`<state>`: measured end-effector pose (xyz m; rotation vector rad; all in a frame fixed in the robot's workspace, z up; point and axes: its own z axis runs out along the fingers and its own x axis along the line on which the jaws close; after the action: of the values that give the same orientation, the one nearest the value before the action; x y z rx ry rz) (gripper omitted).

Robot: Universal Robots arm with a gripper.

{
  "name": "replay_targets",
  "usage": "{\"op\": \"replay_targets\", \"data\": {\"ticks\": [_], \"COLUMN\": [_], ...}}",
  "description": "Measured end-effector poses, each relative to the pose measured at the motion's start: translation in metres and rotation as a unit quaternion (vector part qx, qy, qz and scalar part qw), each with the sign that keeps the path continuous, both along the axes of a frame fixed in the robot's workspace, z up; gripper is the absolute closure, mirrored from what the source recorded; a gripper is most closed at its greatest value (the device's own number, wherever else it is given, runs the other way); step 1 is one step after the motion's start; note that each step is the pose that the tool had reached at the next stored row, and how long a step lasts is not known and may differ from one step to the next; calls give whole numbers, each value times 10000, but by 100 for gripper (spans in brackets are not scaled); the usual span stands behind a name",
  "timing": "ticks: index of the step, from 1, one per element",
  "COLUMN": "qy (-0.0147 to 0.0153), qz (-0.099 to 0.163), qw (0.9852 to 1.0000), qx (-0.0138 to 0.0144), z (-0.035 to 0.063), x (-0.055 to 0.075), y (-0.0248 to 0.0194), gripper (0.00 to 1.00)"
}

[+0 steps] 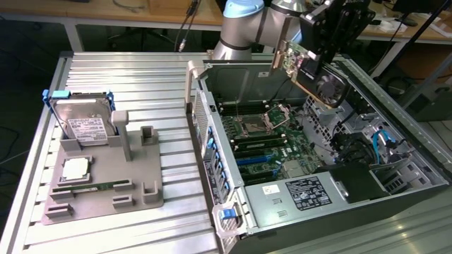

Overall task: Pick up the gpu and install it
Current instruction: 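Insert the gpu into the slot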

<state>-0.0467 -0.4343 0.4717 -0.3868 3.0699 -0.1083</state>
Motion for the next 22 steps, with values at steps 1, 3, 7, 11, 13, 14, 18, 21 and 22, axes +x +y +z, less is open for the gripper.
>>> {"op": "replay_targets", "data": {"ticks": [1,3,7,11,13,14,18,21,22], "qy": [0,0,0,0,0,0,0,0,0], "qz": [84,322,846,1331,1593,1689,2059,2395,2489], "qw": [10000,9995,9964,9911,9872,9856,9786,9709,9685], "qx": [0,1,0,0,0,0,0,0,0], "z": [0,-2,-58,-130,-169,-183,-239,-288,-302], "x": [0,0,0,0,0,0,0,0,0], "y": [0,0,0,0,0,0,0,0,0], "gripper": [73,73,73,73,73,73,73,73,73]}}
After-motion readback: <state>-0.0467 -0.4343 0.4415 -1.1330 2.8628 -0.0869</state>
